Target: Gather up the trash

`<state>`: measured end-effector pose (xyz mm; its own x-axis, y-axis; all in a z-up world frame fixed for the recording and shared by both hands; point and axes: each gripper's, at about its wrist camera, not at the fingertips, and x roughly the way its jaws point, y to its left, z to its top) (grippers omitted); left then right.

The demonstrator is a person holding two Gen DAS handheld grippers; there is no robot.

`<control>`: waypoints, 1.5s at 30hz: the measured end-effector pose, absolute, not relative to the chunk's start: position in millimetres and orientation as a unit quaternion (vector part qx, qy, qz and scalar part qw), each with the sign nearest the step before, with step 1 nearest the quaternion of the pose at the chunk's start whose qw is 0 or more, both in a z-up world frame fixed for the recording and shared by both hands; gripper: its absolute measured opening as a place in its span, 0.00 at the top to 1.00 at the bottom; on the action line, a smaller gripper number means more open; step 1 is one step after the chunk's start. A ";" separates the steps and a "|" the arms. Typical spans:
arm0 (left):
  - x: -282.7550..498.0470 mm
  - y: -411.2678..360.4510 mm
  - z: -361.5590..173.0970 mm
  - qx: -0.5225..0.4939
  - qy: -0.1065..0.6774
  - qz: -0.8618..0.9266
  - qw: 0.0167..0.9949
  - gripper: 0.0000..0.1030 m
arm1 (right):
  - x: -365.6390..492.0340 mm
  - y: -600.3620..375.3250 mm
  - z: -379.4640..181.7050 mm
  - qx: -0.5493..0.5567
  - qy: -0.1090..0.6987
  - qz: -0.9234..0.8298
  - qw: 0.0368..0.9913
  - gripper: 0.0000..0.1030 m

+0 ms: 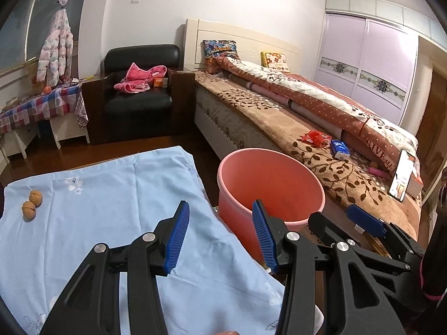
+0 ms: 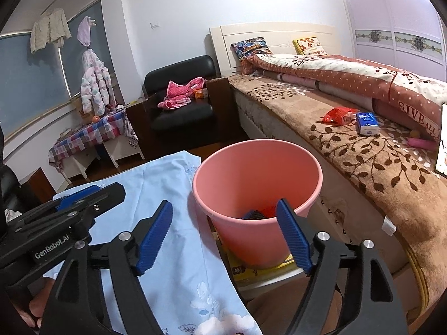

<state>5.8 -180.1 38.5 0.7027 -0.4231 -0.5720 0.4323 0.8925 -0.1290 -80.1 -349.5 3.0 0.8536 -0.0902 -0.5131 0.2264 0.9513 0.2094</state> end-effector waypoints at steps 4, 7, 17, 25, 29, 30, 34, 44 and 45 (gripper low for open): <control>5.7 -179.5 38.1 0.006 0.308 -0.232 0.923 0.55 | -80.2 -347.6 2.2 0.136 0.260 -0.086 0.952 0.24; 5.6 -178.9 37.9 0.005 0.309 -0.232 0.922 0.55 | -80.1 -346.3 1.3 0.138 0.262 -0.085 0.951 0.24; 5.2 -178.2 37.3 0.004 0.315 -0.229 0.921 0.55 | -77.9 -343.2 -2.7 0.135 0.269 -0.083 0.950 0.24; 6.6 -178.2 36.9 0.004 0.315 -0.229 0.921 0.55 | -77.3 -344.9 -4.0 0.137 0.270 -0.083 0.950 0.24; 6.9 -179.0 36.1 0.004 0.317 -0.228 0.921 0.55 | -77.1 -345.2 -4.0 0.137 0.269 -0.082 0.950 0.24; 7.9 -179.3 35.0 0.004 0.317 -0.228 0.921 0.55 | -77.1 -345.3 -4.2 0.137 0.269 -0.082 0.950 0.24; 9.4 -179.1 29.3 0.005 0.319 -0.226 0.920 0.55 | -79.6 -344.9 -1.3 0.140 0.263 -0.080 0.951 0.24; 11.6 -177.5 24.6 0.005 0.325 -0.225 0.919 0.55 | -83.6 -341.6 2.6 0.142 0.257 -0.079 0.953 0.24; 11.9 -177.8 23.8 0.006 0.325 -0.225 0.919 0.55 | -83.7 -341.4 3.1 0.142 0.256 -0.079 0.953 0.24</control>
<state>11.9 -177.8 23.8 0.6877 -0.4090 -0.5998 0.4164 0.8990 -0.1356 -83.7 -341.4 3.1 0.8561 -0.0773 -0.5110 0.2225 0.9476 0.2294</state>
